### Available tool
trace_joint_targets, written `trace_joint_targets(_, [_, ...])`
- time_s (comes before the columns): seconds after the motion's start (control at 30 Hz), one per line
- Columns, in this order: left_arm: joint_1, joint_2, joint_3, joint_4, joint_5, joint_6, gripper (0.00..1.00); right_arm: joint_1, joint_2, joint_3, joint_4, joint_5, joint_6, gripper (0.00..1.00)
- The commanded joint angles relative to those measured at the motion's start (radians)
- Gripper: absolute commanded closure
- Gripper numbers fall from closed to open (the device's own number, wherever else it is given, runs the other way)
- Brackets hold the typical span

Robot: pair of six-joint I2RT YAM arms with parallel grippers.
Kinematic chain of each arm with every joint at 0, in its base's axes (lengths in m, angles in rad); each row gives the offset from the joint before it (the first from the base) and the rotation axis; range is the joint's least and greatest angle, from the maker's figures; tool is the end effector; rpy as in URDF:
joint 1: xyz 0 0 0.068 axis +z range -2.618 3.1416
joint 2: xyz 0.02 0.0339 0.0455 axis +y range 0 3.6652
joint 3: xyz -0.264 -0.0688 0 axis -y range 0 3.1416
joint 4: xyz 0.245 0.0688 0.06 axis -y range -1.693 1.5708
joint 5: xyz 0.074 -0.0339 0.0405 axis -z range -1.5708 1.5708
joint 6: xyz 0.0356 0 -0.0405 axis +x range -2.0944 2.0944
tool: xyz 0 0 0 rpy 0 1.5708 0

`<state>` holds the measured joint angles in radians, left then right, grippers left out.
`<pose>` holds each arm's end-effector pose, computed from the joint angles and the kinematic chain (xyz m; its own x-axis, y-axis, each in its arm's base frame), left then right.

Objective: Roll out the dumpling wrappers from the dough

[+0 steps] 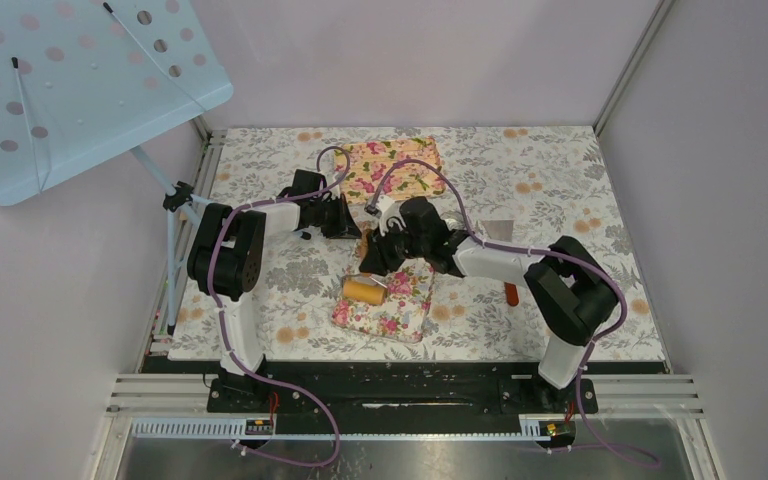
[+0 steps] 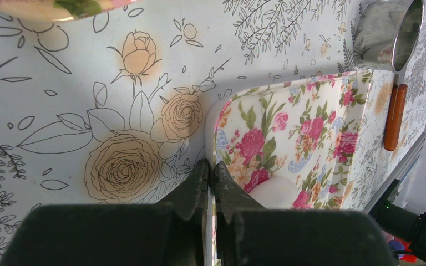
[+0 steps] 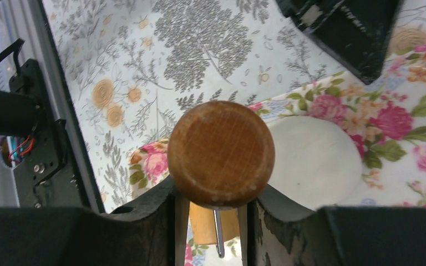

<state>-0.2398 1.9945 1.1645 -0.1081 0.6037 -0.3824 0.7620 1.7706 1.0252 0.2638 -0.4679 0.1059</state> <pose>0.3830 -0.1145 0.1305 -0.9214 -0.0909 -0.3778 0.1916 0.7394 -0.6454 0.2688 0.2787 0.2012 -0.4289 -0.2789 -0.8592 -0.8648 0.4015 0.3014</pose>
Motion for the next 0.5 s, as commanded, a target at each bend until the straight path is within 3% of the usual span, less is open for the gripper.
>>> trace_joint_targets(0.0, [-0.003, 0.033, -0.005, -0.055, 0.027, 0.008, 1.0, 0.012, 0.025, -0.059, -0.21, 0.012, -0.052, 1.0])
trace_joint_targets(0.13, [-0.002, 0.032, -0.006, -0.054, 0.028, 0.008, 1.0, 0.011, -0.044, -0.035, -0.253, -0.057, -0.064, 1.0])
trace_joint_targets(0.33, [-0.001, 0.031, -0.005, -0.054, 0.027, 0.008, 1.0, -0.05, -0.313, 0.112, -0.512, -0.227, -0.202, 1.0])
trace_joint_targets(0.47, [0.0, 0.03, -0.007, -0.053, 0.026, 0.008, 1.0, -0.15, -0.452, 0.209, -0.778, -0.222, -0.375, 1.0])
